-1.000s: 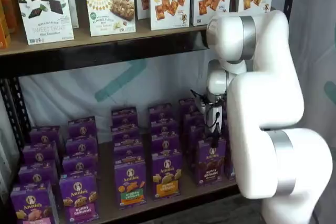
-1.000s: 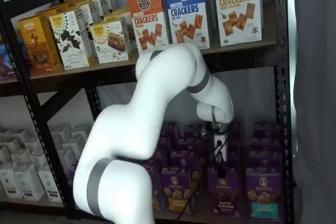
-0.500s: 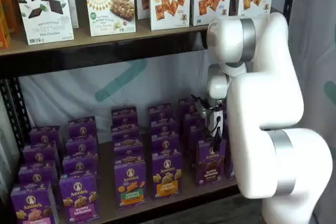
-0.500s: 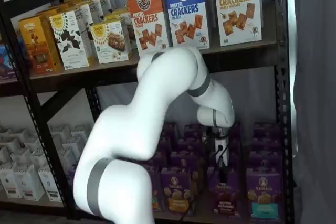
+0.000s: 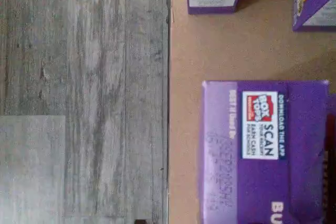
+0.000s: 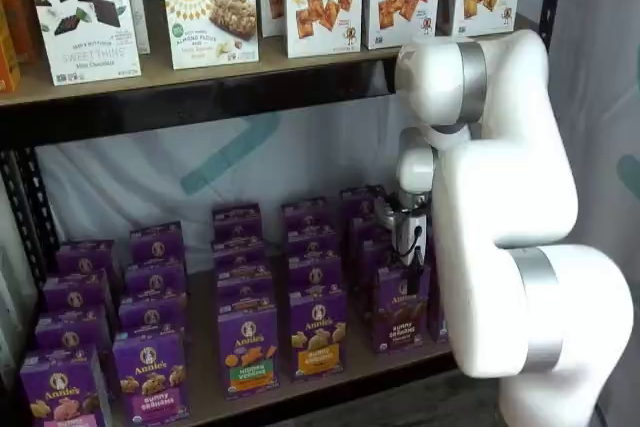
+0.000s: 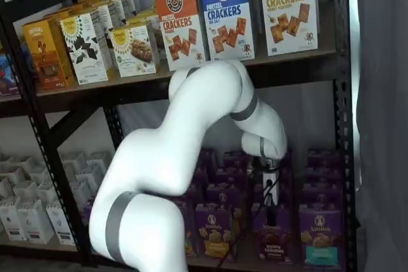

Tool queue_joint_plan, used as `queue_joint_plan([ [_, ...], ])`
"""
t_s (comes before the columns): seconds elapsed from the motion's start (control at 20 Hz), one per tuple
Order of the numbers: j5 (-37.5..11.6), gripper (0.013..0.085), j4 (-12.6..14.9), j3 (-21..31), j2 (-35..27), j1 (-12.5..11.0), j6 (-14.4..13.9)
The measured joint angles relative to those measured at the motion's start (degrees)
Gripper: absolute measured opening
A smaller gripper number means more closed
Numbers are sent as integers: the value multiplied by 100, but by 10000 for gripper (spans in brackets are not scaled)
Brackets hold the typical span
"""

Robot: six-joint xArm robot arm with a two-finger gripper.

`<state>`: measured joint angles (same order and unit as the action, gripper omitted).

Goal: Pick up the purple box with a brown patch in the center, on the bottom shelf, the fifth box from the left

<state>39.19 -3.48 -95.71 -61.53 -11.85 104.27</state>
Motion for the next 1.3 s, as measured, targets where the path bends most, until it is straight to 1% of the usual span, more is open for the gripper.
queue_joint_plan([
  [0.1,-26,850,-152,-13,-9,-6,130],
  [0.15,-27,850,-182,-26,-17,-6,154],
  [0.6,-187,850,-29,-88,-170,37,-9],
  [0.7,-134,770,-27,-135,-204,36,-9],
  [0.75,-146,770,-47,-136,-208,32,10],
  [0.8,-175,730,-68,-132,-213,26,34],
  [0.85,-185,730,-72,-133,-215,23,39],
  [0.9,-207,690,-65,-131,-215,22,36],
  [0.95,-213,690,-57,-131,-216,20,31],
  [1.05,-205,610,-31,-146,-219,16,12],
  [1.1,-207,610,-18,-146,-218,16,2],
  [1.2,-194,530,-6,-145,-204,9,-3],
  [1.25,-183,530,3,-145,-199,6,-7],
  [1.3,-182,490,11,-136,-189,4,-10],
])
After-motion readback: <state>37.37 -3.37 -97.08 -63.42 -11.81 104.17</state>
